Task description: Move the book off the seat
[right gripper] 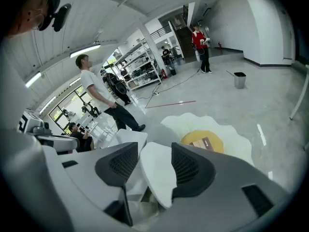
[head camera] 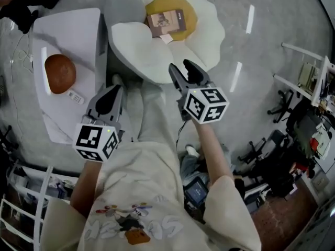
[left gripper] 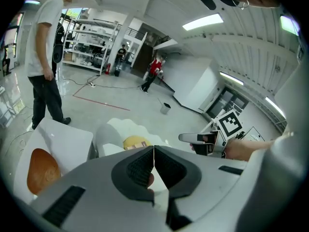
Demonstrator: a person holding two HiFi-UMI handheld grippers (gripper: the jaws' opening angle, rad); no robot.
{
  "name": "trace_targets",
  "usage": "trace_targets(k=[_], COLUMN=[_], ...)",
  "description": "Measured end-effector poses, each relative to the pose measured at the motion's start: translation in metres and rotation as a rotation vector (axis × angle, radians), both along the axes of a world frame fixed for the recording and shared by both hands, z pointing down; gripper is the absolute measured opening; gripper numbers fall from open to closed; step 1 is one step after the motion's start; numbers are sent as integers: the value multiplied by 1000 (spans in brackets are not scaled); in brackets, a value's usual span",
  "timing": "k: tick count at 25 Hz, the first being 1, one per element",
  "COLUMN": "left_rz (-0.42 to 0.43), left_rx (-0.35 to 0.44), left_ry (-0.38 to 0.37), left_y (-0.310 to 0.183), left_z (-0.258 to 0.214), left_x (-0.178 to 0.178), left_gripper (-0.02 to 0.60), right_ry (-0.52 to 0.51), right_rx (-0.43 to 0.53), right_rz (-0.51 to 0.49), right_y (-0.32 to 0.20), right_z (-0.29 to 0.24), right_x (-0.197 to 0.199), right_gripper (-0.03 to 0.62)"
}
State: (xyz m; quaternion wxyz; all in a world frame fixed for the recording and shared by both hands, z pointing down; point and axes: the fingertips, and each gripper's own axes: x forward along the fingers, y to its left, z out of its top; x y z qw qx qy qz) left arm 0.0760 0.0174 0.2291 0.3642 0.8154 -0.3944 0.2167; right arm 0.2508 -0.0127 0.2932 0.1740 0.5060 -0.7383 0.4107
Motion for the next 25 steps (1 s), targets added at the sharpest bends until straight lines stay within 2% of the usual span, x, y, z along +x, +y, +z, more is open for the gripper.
trace_targets(k=[3, 7, 11, 17, 25], left_rz=[-16, -88, -120, -179, -158], left_rx=[-2, -16, -32, -92, -144], left_ry=[-28, -100, -42, -1, 10], left_y=[-24, -40, -55, -36, -30], left_z=[24, 43, 90, 124, 172], left_x=[27, 48, 76, 51, 34], left_gripper=[12, 12, 12, 12, 12], right_ry=[-27, -87, -31, -12, -26], right_rx=[-45, -122, -124, -142, -122], right_rz=[-17, -56, -76, -109, -82], right_y=[-15, -22, -41, -45, -58], right_z=[35, 63, 90, 122, 150], right_x=[23, 42, 70, 42, 21], right_gripper=[216, 219, 219, 219, 219])
